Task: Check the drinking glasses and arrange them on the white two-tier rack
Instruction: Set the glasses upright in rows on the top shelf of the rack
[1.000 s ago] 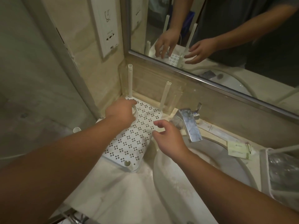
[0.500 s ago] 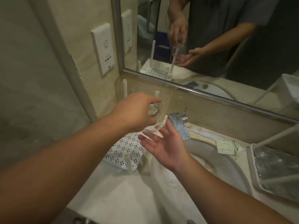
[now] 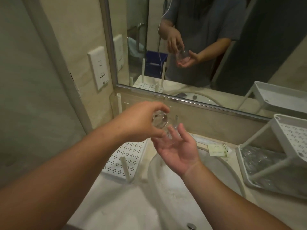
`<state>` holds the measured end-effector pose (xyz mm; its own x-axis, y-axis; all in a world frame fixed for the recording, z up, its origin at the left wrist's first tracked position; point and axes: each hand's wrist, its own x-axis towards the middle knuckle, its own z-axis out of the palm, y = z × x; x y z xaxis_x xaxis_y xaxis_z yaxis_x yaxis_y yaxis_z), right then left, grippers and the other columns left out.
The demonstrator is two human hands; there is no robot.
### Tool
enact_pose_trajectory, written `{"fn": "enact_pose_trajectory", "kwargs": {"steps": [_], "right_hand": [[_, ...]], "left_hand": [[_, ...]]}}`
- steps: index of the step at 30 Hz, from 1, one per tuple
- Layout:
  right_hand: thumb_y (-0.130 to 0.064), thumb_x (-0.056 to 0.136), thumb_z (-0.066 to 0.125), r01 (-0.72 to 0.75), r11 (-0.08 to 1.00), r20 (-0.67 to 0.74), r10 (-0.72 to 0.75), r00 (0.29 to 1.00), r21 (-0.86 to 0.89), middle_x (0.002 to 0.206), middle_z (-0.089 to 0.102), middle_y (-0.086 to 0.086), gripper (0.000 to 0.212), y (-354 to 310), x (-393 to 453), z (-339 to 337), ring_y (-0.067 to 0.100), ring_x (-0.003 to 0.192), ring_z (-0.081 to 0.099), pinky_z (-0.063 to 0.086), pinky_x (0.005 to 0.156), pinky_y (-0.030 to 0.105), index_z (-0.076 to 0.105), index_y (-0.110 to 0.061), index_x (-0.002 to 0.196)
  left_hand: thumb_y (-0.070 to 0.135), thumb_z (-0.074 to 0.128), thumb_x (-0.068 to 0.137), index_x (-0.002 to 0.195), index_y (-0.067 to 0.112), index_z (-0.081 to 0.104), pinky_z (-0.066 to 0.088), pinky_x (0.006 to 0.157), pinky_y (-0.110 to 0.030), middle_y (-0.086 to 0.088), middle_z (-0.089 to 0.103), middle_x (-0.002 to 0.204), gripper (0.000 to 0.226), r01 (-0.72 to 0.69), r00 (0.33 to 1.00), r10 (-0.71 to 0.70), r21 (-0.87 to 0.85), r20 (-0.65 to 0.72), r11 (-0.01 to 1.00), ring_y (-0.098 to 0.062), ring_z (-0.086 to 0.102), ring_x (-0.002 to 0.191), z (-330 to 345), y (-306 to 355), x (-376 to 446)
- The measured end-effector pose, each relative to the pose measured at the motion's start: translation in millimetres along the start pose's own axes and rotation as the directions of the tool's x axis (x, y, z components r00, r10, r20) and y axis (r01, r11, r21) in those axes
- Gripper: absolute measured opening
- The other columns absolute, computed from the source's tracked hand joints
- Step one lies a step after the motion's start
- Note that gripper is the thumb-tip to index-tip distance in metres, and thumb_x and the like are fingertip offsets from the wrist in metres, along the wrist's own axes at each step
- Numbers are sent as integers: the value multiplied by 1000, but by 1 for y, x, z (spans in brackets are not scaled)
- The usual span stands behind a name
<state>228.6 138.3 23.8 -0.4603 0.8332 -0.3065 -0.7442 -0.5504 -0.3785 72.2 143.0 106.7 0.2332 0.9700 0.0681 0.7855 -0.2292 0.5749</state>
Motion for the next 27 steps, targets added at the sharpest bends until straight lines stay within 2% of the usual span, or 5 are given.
{"fn": "enact_pose_trajectory", "kwargs": {"steps": [4,9,13,20,27], "right_hand": [[-32,73,76,125,972,-41,-135,990,-201,93,65,9,32,-23,-6,8,26,75,56,44,75,36,67,-15,99],[-24,73,76,250,848,-33,-300,953,-467,105,68,7,67,-46,-14,16,24,92,63,48,82,36,51,-13,134],[-28,65,87,365,584,0,-530,848,-725,110,69,6,71,-57,-18,25,17,92,69,55,73,32,53,-30,127],[-57,51,81,270,22,176,-710,682,-963,106,62,-18,74,-61,-27,27,0,99,59,51,79,25,47,-54,118],[-46,61,84,219,-116,233,-726,647,-969,113,57,-19,79,-75,-34,14,-1,110,53,35,76,7,39,-53,126]], "left_hand": [[35,87,70,143,43,42,34,88,-17,15,51,142,86,-23,999,24,10,-48,1000,2,46,114,13,3,-3],[37,86,69,147,45,33,38,82,-16,6,48,136,94,-24,992,18,-47,-124,999,-9,54,113,36,5,-1],[33,90,67,141,51,34,45,82,-14,12,51,126,95,-41,971,-27,-276,-237,960,1,56,103,65,12,0],[23,89,72,142,44,38,56,89,-25,22,58,124,89,-44,924,-242,-710,-297,703,2,61,110,125,31,5],[22,70,70,140,36,49,57,92,-46,10,55,134,75,-18,914,-374,-933,-161,358,-20,57,124,148,64,17]]}}
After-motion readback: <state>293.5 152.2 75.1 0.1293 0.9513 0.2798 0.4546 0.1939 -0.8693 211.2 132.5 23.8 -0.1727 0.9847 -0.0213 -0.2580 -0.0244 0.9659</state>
